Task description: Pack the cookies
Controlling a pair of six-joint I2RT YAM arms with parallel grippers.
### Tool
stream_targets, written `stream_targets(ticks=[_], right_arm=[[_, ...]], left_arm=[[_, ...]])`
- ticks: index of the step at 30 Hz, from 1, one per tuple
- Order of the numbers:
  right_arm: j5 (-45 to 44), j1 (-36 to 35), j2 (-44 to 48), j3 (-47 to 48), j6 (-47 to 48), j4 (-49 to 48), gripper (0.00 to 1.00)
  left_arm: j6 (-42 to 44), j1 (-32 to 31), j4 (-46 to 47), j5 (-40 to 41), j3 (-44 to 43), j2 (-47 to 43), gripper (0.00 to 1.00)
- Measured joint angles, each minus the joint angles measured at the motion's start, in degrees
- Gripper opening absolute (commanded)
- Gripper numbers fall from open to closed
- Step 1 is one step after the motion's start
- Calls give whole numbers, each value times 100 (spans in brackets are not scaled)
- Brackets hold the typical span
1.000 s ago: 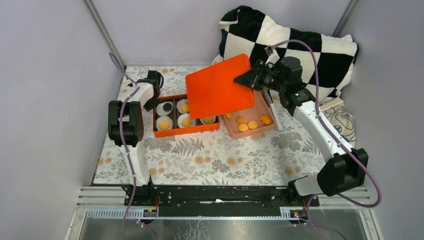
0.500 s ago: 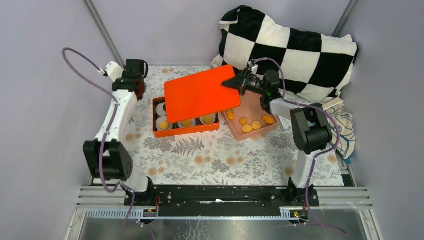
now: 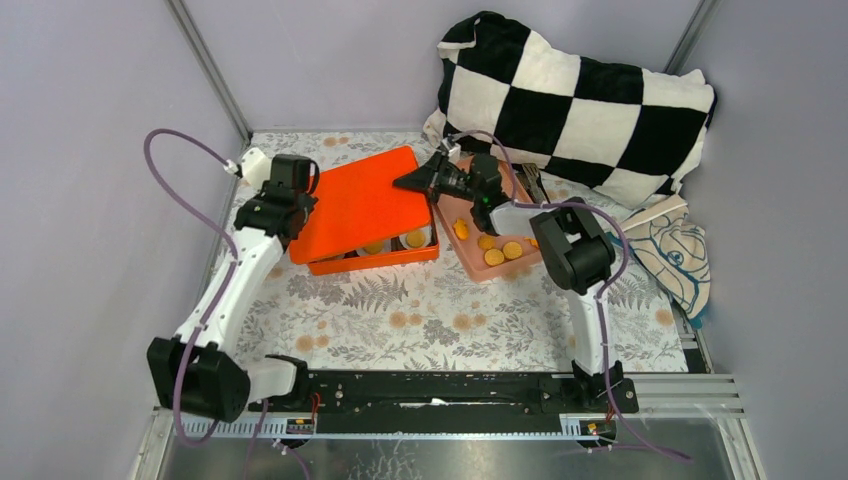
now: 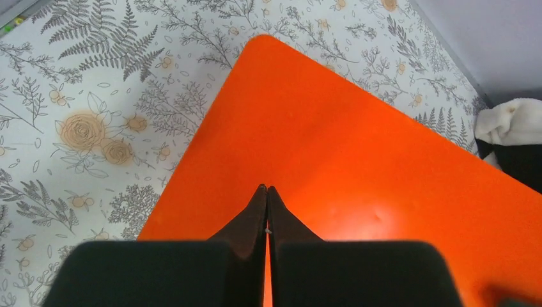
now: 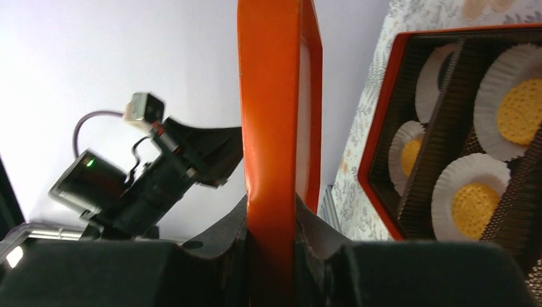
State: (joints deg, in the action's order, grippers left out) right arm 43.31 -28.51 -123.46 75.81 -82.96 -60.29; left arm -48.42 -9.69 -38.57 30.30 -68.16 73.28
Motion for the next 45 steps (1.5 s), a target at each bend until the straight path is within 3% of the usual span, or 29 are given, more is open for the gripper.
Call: stream_targets(ticks=[11, 26, 37, 45], right_arm=[[-610, -131, -804, 789, 581, 933, 0], [-55, 232, -844, 780, 697, 1598, 0], [463, 216, -686, 780, 1519, 2697, 0], [483, 216, -634, 780, 1744, 2874, 0]], left_arm=[[295, -35, 323, -129, 664, -1246, 0], [315, -35, 428, -354, 949, -1082, 0], [315, -35, 439, -402, 1016, -935, 0], [315, -35, 470, -474, 1038, -855, 0]])
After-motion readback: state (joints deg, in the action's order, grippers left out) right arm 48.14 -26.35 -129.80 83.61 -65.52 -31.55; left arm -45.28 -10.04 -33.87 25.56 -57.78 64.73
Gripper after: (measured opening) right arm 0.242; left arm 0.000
